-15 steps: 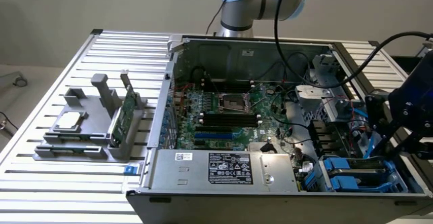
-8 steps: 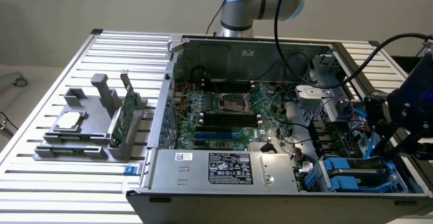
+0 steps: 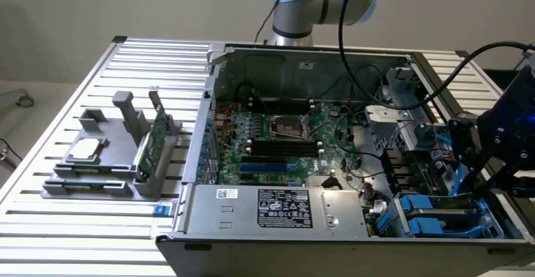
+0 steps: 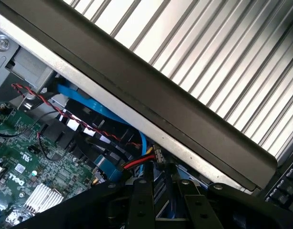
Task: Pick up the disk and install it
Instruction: 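Insert the first disk wire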
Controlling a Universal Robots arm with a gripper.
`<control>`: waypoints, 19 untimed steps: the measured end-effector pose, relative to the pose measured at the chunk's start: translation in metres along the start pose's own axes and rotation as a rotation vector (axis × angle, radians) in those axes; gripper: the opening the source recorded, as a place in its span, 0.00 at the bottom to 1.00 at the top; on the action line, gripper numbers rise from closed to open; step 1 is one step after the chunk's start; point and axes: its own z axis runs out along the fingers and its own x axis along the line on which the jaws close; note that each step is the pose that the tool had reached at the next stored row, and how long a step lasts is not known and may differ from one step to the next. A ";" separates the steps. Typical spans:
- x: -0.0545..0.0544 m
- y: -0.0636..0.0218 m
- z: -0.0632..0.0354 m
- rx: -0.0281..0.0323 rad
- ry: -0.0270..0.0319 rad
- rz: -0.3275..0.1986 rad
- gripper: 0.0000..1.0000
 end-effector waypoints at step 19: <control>0.003 0.0010 -0.0021 0.0084 0.0050 0.007 0.25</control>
